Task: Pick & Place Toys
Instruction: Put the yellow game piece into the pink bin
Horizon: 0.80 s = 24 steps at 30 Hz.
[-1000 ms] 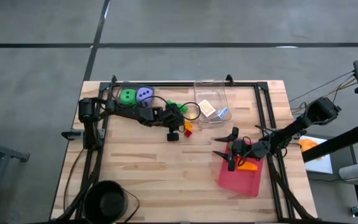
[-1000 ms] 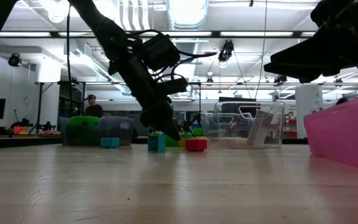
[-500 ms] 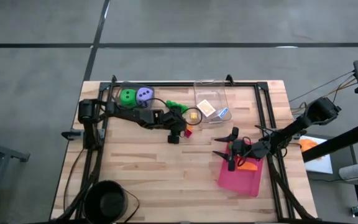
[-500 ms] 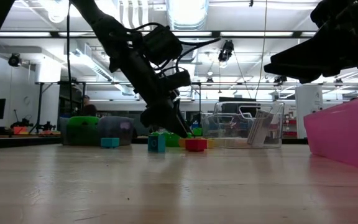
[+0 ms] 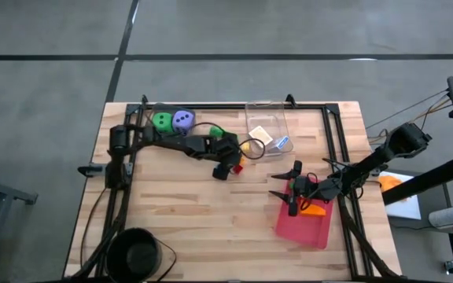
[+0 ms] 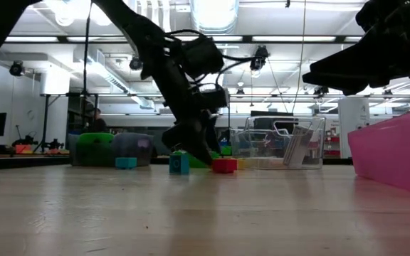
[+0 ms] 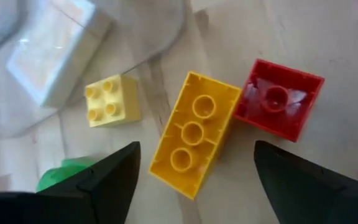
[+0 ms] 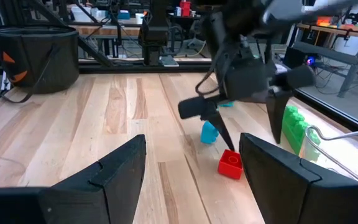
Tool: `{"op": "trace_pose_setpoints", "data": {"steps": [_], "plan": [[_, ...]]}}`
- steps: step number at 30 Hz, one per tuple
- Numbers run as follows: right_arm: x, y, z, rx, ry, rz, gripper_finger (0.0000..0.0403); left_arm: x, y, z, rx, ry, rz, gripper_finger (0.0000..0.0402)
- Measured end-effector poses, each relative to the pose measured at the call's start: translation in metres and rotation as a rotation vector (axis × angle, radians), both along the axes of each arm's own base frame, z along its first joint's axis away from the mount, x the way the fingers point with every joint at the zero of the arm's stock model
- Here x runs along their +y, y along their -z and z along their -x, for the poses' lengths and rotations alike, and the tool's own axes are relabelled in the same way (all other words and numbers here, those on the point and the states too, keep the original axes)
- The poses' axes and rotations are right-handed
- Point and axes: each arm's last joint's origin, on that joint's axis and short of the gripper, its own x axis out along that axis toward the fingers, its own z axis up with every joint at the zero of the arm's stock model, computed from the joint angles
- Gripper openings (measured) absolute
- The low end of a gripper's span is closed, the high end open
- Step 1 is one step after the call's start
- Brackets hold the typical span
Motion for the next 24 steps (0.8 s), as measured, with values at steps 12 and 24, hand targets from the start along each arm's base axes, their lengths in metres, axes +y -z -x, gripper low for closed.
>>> {"op": "trace_pose_setpoints", "data": {"steps": [12, 24], "plan": [[0.000, 0.001, 0.000, 0.010, 0.001, -0.001, 0.0257, 0.004, 0.010, -0.013, 0.101, 0.023, 0.021, 0.0202], [0.000, 0.001, 0.000, 0.012, 0.001, 0.000, 0.0257, 0.000, 0.001, 0.001, 0.178, -0.104, 0.098, 0.0130]]}}
